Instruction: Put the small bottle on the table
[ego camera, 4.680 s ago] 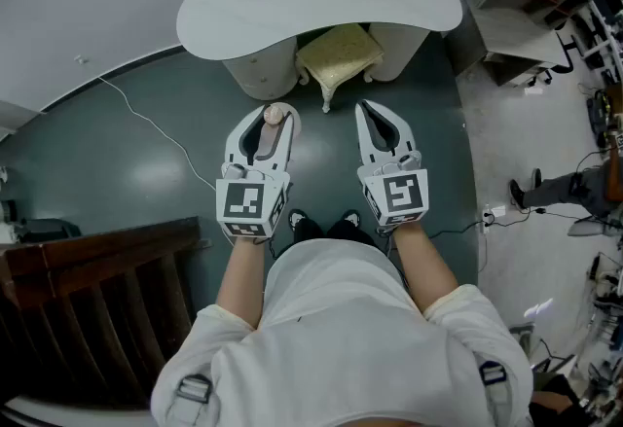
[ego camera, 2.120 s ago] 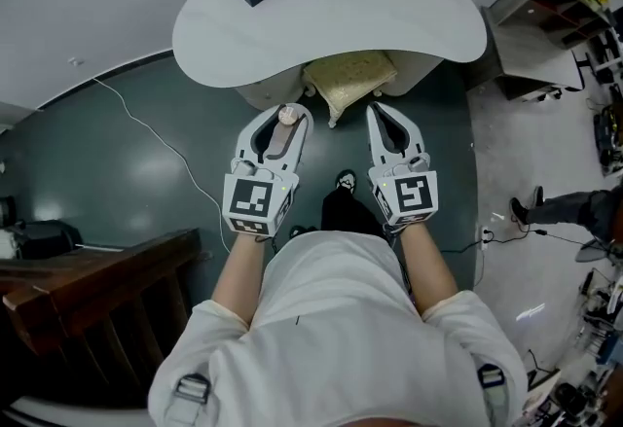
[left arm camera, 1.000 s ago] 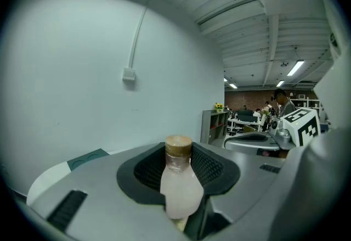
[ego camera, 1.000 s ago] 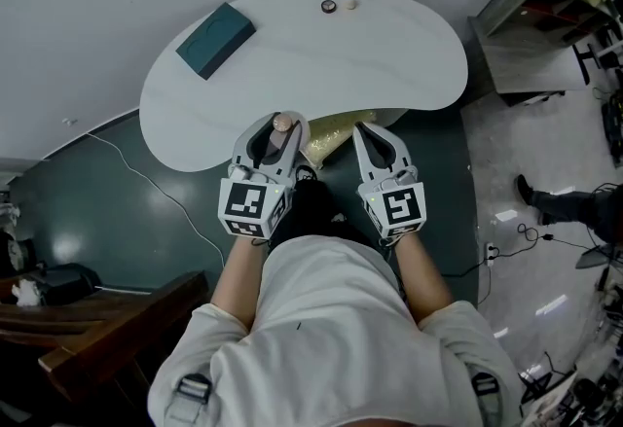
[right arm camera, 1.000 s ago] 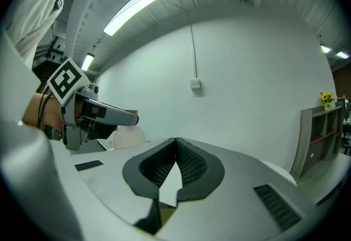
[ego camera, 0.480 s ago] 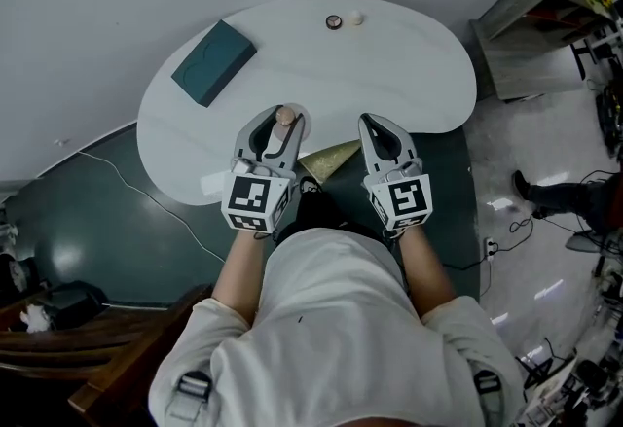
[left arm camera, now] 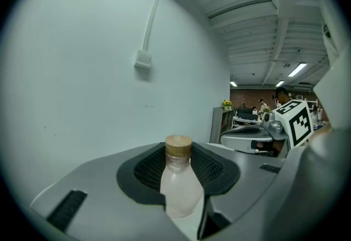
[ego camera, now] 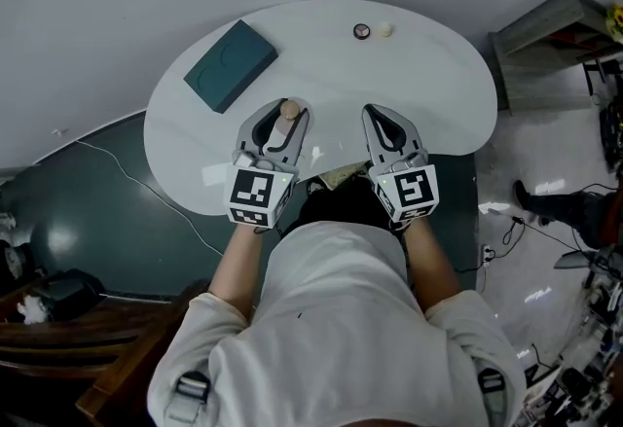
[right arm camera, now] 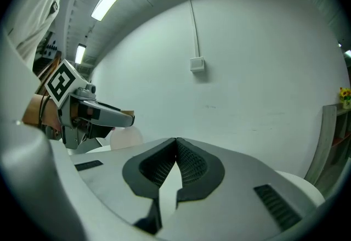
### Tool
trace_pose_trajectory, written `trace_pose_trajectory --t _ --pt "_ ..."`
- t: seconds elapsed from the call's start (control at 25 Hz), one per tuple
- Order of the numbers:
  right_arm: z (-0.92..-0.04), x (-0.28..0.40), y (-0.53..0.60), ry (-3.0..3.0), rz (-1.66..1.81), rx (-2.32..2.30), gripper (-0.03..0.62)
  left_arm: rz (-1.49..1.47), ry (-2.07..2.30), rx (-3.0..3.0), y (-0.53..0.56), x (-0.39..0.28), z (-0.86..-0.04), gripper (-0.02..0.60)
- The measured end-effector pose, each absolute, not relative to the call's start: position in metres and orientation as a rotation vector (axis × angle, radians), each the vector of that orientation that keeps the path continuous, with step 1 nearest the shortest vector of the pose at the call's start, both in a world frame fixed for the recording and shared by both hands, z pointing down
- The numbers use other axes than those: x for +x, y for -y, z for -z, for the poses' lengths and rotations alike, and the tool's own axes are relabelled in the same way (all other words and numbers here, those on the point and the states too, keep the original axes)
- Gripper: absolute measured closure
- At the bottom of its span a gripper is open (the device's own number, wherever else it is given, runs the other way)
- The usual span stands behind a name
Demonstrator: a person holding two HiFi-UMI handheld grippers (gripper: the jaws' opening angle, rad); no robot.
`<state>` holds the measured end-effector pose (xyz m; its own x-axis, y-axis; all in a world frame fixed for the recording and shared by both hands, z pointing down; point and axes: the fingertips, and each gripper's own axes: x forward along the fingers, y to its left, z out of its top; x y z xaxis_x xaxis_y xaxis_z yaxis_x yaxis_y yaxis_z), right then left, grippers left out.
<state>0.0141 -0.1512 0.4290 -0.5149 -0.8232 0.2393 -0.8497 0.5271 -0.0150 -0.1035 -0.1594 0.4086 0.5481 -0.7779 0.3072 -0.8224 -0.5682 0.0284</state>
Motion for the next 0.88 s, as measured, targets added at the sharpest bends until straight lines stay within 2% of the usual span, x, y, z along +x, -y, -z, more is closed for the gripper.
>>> trace_pose_trajectory --t 0.52,0.88 --pt "-0.474 -0.022 0.249 2.677 -0.265 1.057 0.595 -0.428 1.638 2.325 0.223 -0.142 -0.454 0.430" --pt "-0.527 -0.007 0.289 2.632 -0.339 0.955 0.595 -0.455 1.652 2.215 0.260 -0.125 -0.507 0.430"
